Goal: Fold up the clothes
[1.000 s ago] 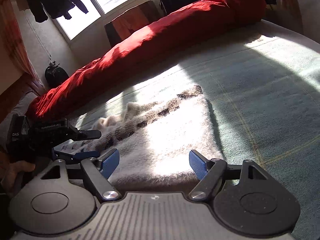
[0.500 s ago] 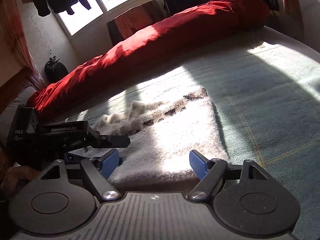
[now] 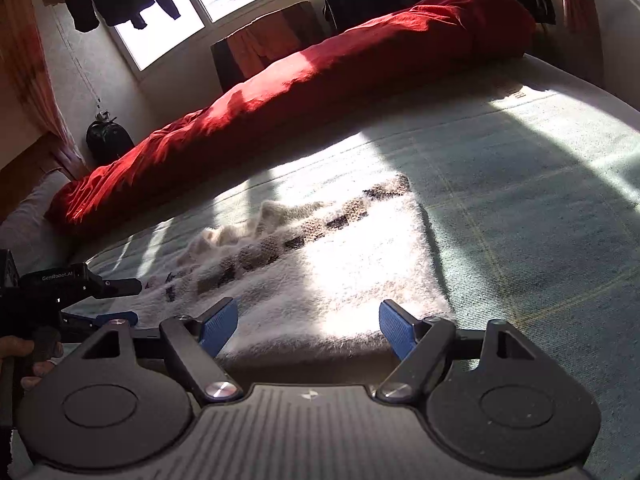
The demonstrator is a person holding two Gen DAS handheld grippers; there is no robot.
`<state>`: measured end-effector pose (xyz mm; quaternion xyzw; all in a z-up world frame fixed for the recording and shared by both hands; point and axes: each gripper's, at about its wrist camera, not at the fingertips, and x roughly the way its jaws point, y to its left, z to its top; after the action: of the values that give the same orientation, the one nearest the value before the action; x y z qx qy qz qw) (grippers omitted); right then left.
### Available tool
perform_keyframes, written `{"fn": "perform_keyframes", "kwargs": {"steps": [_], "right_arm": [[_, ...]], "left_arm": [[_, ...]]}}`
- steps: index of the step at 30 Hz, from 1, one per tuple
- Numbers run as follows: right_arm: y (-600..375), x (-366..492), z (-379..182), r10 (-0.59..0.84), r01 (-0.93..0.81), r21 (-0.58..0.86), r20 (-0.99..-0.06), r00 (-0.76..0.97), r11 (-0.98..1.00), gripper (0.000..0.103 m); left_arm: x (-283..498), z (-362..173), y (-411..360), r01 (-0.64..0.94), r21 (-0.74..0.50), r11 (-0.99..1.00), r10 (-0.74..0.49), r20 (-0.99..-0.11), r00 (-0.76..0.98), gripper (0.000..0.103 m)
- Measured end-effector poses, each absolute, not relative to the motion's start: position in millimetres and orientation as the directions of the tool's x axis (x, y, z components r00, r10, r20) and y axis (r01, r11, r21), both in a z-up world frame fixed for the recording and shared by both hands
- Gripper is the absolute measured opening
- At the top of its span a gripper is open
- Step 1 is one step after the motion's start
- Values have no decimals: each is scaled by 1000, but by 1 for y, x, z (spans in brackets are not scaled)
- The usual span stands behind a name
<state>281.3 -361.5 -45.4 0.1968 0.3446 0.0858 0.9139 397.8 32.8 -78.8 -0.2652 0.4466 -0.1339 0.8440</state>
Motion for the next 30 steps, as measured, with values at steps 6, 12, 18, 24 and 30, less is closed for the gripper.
{"fn": "perform_keyframes", "kwargs": {"steps": [6,12,18,24,30], "right_arm": [[-358,284,-48,293,-27,410,-603,742,912,81],[-348,288,-54,305,-41,405,-614,728,913,81],[-342,287,-54,311,-64,388,-619,721,919,81],[-345,289,-55,297,-42,390,-622,725,920,81],[-341,289,-55,295,-54,376,-620,727,925,81]], "left_arm": [[408,-101,58,-93,-522,848,-391,-735,553,59],[413,-107,42,-4,-476,880,-392,-730,561,55],[417,-98,21,85,-420,903,-389,-720,574,9],[408,-72,9,188,-310,932,-356,-684,637,7],[419,-71,19,158,-327,932,-345,-664,663,8]]}}
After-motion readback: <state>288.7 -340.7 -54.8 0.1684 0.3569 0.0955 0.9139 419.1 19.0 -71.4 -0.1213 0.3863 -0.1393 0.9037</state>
